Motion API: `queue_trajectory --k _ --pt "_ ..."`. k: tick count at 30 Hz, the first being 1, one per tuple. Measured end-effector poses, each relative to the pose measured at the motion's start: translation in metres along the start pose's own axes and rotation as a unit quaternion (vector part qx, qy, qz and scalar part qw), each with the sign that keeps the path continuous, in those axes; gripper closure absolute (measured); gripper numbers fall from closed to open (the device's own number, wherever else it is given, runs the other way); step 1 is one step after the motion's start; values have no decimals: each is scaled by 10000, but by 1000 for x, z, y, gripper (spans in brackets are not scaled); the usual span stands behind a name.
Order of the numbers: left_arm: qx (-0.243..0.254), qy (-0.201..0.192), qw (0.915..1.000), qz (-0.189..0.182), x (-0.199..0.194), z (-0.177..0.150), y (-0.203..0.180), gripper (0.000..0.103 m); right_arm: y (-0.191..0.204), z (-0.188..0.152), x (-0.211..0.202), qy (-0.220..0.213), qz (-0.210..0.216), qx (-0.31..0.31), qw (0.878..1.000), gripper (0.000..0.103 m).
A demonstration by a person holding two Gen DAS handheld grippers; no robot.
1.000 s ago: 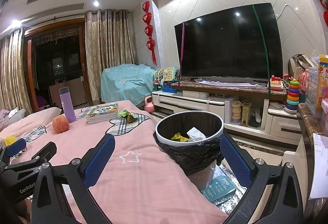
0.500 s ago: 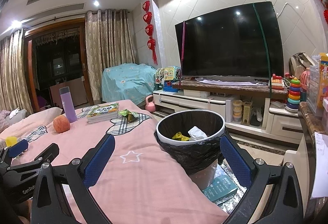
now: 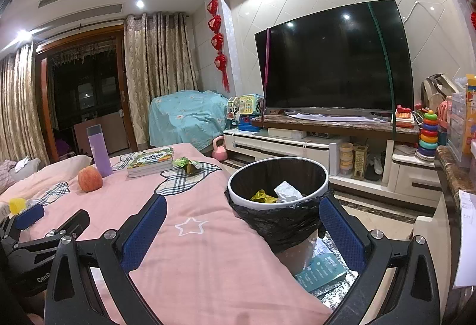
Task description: Collect trash
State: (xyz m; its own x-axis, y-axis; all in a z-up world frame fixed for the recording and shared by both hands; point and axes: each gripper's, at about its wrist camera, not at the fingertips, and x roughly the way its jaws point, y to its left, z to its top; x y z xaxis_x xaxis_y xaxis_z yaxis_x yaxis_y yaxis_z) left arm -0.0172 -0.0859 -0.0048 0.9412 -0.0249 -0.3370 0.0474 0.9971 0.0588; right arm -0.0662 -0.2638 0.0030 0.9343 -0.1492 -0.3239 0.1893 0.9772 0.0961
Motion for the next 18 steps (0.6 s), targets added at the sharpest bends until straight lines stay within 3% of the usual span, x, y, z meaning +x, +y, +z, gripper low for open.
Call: queue_trajectory --k 18 --pt "8 17 10000 -9 2 0 -2 0 1 0 0 23 18 36 10000 0"
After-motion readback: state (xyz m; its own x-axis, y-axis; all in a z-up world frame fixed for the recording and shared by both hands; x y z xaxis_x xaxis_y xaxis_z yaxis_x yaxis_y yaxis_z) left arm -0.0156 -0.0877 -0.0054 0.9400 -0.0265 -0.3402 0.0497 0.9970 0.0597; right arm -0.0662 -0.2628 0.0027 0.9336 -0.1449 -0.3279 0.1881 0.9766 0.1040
